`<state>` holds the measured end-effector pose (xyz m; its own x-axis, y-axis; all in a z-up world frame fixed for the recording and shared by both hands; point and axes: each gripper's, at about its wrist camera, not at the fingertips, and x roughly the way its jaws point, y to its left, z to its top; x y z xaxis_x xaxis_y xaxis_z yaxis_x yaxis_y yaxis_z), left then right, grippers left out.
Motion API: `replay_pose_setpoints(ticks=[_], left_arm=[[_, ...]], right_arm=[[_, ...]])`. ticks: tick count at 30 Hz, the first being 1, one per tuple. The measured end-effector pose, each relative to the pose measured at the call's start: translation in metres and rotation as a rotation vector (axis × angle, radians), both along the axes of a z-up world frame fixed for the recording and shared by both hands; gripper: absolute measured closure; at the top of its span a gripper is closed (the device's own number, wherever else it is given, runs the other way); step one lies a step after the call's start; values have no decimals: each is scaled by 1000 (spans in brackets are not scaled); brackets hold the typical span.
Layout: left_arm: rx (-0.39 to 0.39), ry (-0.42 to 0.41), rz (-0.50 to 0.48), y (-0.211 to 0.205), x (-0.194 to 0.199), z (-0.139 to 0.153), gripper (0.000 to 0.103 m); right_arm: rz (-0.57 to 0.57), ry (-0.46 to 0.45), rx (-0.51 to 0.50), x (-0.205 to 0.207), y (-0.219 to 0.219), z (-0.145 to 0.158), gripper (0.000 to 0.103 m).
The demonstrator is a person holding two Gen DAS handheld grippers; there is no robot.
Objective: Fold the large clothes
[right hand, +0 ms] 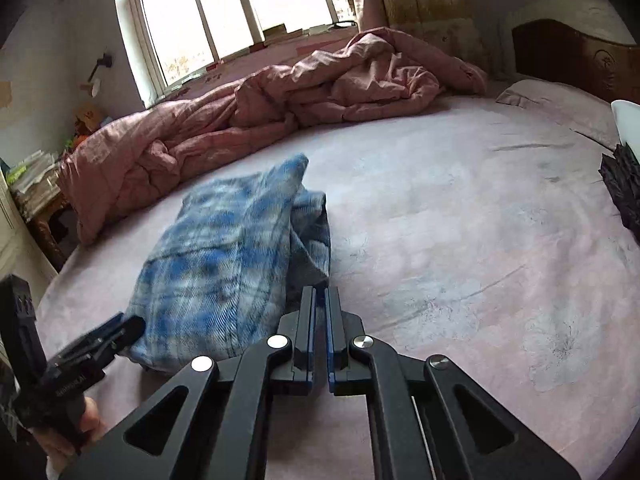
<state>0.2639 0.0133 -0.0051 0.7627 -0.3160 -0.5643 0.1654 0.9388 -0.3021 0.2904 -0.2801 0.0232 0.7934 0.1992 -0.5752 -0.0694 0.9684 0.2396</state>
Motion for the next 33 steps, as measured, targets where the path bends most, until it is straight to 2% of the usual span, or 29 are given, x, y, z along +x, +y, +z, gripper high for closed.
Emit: replay_pose_setpoints(ticks=[1,2,3,4,7,9,11,12,13,15,18,22,24,27,29,31,33], left_arm=[[0,-1,-1,0,0,0,32],[0,-1,-3,-1,0,0,32],[0,-3,-5,-2,0,0,32],[1,-6,-9,-2,0,0,32],[8,-17,-23,-5,-2,1,32],[14,-23,-28,-7,-3,1,32],[14,-24,-29,-8,-3,2,32],[12,-23,-30,-7,-3,2,32],[12,-23,-31,-7,-2,2,32],[16,-24,-33,-8,-2,2,32],[25,-25,-34,-8,-2,1,31],[17,-24,-31,-6,-1,1,30],[21,-28,-29,-6,-1,1,30],[29,-32,-28,-7,-2,1,30],[29,-34,-27,-8,-3,1,29],[30,-37,-26,-9,-4,2,26],[29,-47,-30,-9,-6,4,24]], right_arm=[[5,-21,20,1,-2,7,80],[14,-29,35,4,-2,13,56],[37,-26,52,10,-1,18,45],[74,-19,73,19,1,22,43],[85,11,78,44,7,19,43],[138,77,66,63,16,5,49],[186,102,34,70,24,-6,76],[196,75,-1,68,28,-9,80],[184,16,-36,62,29,-9,93],[164,-16,-42,57,28,-9,95],[130,19,-49,57,30,-13,96],[109,5,-95,53,37,-14,95],[98,-1,-91,49,34,-12,93],[78,7,-94,40,27,-10,75],[59,-7,-96,34,23,-9,41],[50,-35,-93,28,19,-7,36],[61,-25,-73,28,15,-6,34]])
